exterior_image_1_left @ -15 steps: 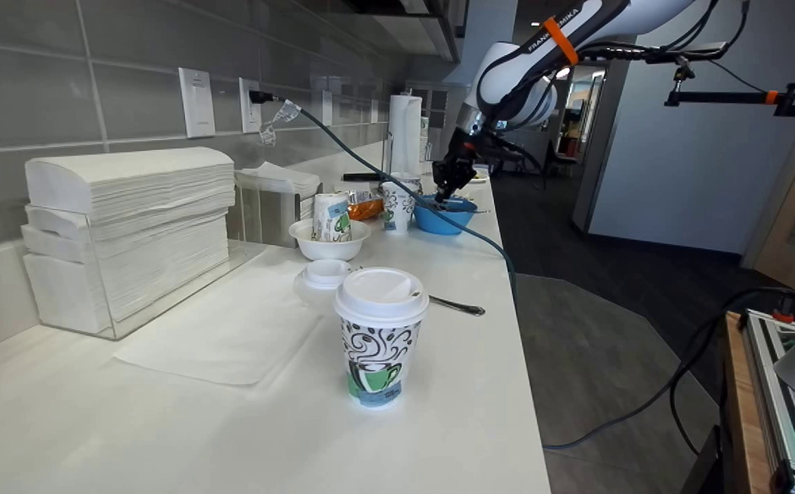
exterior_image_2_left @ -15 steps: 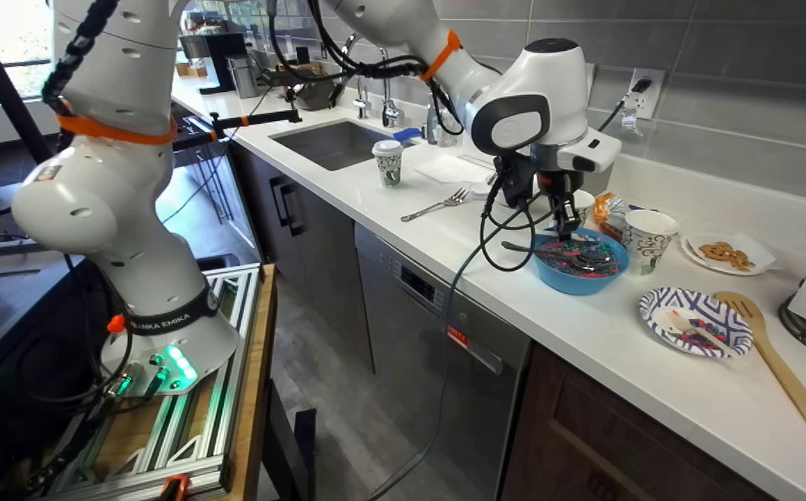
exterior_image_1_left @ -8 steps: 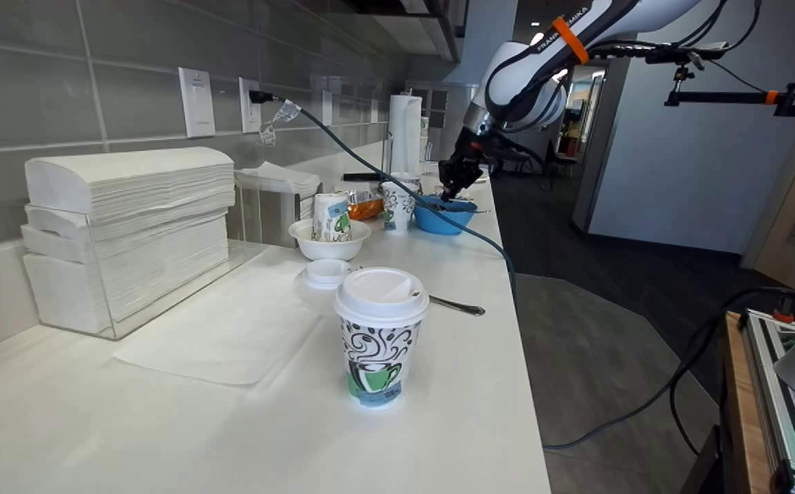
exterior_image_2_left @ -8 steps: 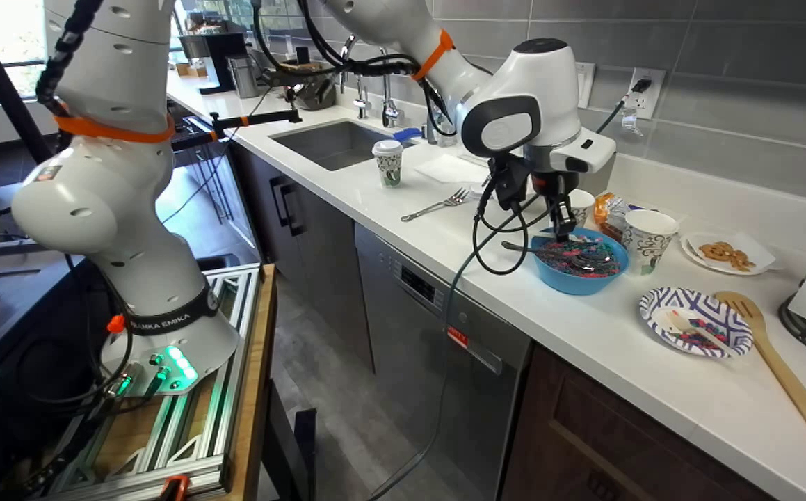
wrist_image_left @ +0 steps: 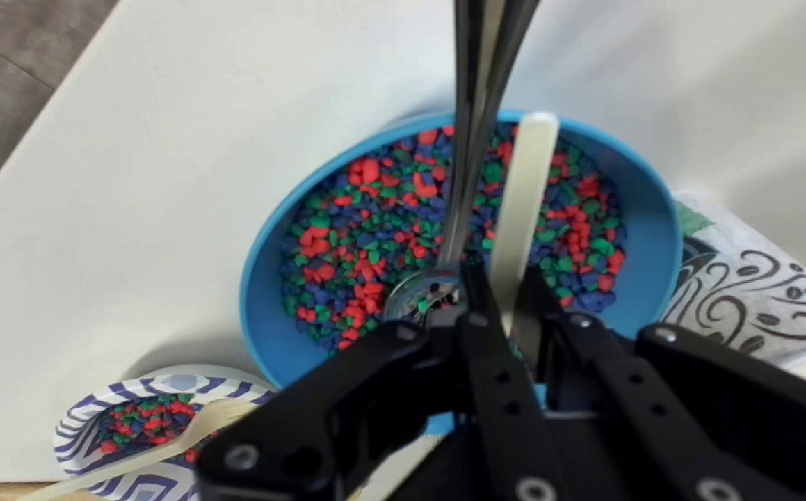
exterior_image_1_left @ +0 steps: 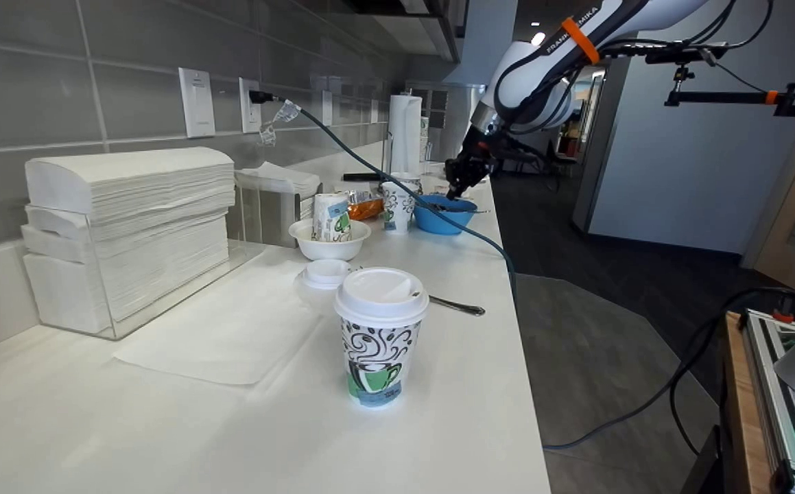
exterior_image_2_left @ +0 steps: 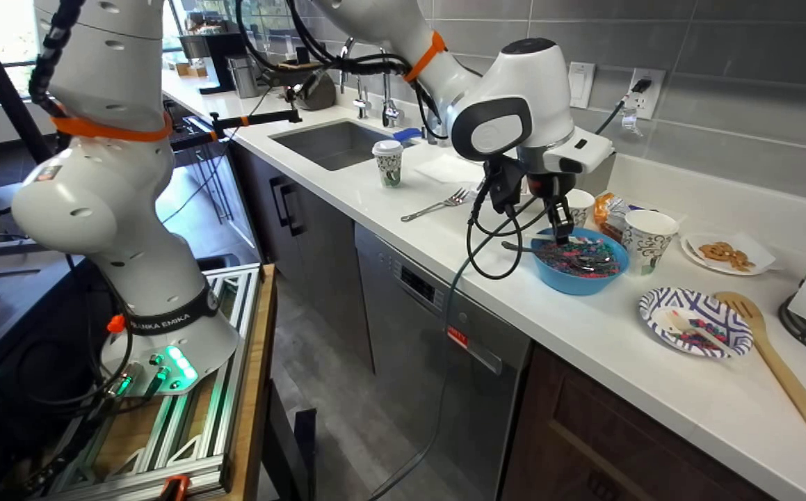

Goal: Use the white knife to place some cereal from the blue bowl into the black and white bowl then put the knife in the second coffee cup from the right.

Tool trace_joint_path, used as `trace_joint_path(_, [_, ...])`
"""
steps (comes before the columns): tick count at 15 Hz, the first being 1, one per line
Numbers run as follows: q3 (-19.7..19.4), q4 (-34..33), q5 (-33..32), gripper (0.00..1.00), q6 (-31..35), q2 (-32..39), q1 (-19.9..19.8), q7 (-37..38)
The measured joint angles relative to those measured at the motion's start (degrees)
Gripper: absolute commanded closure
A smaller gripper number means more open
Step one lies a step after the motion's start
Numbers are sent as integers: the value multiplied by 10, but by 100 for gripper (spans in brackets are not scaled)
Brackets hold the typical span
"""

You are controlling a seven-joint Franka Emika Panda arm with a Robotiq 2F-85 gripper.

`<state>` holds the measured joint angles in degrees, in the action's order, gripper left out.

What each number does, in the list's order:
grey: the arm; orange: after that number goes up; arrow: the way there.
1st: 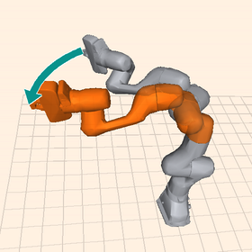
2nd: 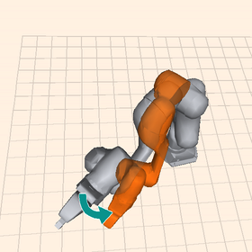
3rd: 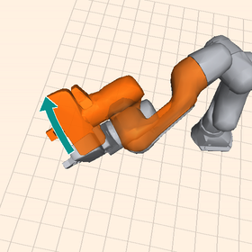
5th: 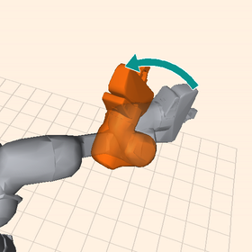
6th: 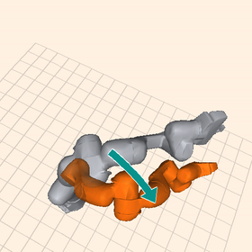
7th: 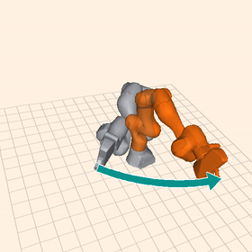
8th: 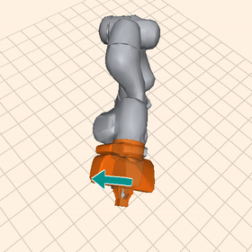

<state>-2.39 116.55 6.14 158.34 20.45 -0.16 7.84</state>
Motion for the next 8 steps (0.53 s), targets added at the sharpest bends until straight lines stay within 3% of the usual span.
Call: trace_joint_path(8, [-20, 7, -21, 97, 0, -16, 1, 23])
